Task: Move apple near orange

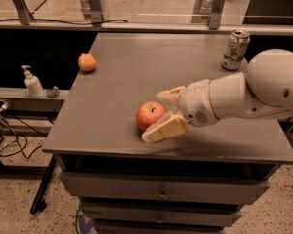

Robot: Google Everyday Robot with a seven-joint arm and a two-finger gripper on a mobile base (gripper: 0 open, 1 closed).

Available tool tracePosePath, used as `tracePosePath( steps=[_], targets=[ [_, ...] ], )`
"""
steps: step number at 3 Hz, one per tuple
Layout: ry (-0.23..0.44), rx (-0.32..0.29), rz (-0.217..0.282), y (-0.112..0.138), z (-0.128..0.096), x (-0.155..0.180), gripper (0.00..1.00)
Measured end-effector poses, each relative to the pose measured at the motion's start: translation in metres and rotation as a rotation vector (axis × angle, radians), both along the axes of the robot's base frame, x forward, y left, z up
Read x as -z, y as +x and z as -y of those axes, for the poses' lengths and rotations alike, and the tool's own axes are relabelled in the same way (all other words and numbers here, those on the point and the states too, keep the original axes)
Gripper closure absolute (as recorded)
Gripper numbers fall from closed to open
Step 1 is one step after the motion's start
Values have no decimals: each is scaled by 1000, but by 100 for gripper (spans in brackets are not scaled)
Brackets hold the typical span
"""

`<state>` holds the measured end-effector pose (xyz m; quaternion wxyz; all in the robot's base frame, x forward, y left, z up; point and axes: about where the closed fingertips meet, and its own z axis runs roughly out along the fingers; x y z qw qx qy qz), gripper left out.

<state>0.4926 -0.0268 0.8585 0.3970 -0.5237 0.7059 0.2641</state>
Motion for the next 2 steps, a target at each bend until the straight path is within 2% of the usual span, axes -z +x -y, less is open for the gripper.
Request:
tracePosePath(
  steps=[2],
  targets=[
    [24, -4, 27, 3, -6, 8, 67]
  ],
)
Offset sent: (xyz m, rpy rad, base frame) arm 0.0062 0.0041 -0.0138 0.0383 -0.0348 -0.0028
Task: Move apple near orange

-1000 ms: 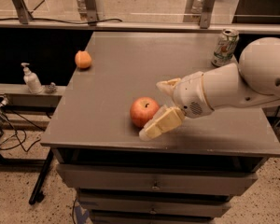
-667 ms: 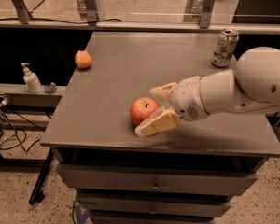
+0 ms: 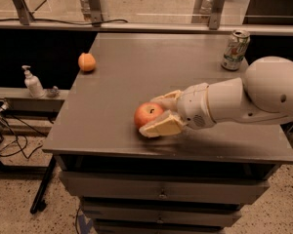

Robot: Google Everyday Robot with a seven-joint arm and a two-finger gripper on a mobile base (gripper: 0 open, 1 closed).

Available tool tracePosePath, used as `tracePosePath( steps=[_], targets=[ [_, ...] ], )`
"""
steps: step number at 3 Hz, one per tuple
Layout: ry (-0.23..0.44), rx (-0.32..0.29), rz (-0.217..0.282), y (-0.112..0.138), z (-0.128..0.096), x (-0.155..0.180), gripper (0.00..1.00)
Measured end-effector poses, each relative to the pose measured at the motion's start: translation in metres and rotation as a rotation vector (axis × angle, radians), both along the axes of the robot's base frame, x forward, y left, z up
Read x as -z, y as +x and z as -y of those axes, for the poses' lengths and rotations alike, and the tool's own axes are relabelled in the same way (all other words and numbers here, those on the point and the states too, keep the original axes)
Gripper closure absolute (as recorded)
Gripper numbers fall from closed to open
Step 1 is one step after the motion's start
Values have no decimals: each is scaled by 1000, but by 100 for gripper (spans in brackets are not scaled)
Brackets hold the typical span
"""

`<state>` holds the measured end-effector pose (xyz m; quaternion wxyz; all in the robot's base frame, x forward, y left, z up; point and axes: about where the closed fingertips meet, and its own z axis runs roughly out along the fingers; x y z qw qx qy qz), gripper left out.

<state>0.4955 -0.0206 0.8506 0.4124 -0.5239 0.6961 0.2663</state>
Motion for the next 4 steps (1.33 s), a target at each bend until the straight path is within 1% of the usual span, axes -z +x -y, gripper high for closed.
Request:
tracePosePath(
  steps=[1, 2, 3, 4],
  targets=[
    [-11, 12, 23, 14, 24, -23, 92],
    [-8, 14, 42, 16, 25, -34, 100],
    [-9, 13, 40, 16, 25, -33, 100],
    [-10, 30, 49, 16, 28, -35, 100]
  ],
)
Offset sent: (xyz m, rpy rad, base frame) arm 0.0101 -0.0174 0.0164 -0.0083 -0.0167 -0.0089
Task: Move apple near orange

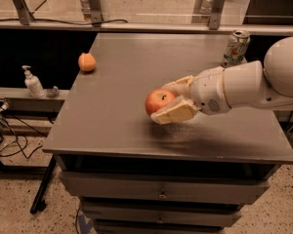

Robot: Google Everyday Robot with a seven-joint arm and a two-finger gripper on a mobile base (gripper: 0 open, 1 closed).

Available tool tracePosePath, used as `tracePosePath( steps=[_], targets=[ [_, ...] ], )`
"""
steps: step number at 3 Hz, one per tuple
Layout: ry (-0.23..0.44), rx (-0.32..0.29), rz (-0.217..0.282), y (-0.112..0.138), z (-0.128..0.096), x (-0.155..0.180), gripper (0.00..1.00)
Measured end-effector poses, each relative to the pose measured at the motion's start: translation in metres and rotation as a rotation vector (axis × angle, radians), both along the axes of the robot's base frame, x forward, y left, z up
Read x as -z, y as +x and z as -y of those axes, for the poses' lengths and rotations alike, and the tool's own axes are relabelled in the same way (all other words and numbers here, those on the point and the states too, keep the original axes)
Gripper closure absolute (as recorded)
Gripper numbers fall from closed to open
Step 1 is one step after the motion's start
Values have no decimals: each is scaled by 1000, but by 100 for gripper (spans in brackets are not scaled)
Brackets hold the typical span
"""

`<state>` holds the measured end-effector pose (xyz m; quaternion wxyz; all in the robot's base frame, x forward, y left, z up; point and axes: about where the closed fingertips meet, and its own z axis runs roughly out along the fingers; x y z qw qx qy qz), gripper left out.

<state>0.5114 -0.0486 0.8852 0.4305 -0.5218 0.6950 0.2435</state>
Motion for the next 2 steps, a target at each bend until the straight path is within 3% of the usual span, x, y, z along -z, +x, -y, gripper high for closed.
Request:
tracePosePath(
  steps=[1, 2],
  targets=[
    [18, 38, 31, 32, -8, -5, 100],
    [37, 63, 55, 80, -25, -10, 100]
  ],
)
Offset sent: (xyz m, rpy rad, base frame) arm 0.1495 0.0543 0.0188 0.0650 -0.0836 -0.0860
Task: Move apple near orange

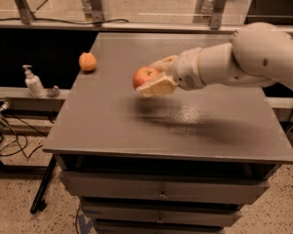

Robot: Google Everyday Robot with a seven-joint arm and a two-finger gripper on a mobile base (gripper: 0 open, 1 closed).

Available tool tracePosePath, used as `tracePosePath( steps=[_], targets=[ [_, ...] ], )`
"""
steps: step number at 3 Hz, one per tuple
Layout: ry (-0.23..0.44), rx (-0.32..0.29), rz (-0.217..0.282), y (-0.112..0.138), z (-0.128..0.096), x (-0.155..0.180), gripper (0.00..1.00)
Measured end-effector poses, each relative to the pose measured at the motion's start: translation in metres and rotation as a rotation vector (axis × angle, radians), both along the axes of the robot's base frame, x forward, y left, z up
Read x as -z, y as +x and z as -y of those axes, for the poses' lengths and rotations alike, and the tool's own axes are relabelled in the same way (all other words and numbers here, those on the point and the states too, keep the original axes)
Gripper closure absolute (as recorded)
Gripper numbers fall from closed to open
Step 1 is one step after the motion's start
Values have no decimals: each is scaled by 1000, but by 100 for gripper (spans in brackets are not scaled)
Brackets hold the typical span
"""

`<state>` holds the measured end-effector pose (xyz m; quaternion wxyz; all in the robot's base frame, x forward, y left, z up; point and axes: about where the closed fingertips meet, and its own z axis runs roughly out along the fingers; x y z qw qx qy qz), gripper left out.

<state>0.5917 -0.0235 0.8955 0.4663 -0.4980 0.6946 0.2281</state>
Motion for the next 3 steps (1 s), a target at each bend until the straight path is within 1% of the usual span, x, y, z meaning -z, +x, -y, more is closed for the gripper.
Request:
tracePosePath(
  steps=[1, 2, 3],
  targets=[
    [20, -9, -3, 45, -30, 0, 100],
    [28, -31, -11, 82, -61, 11, 100],
    [41, -48, -14, 112, -86, 18, 100]
  ],
)
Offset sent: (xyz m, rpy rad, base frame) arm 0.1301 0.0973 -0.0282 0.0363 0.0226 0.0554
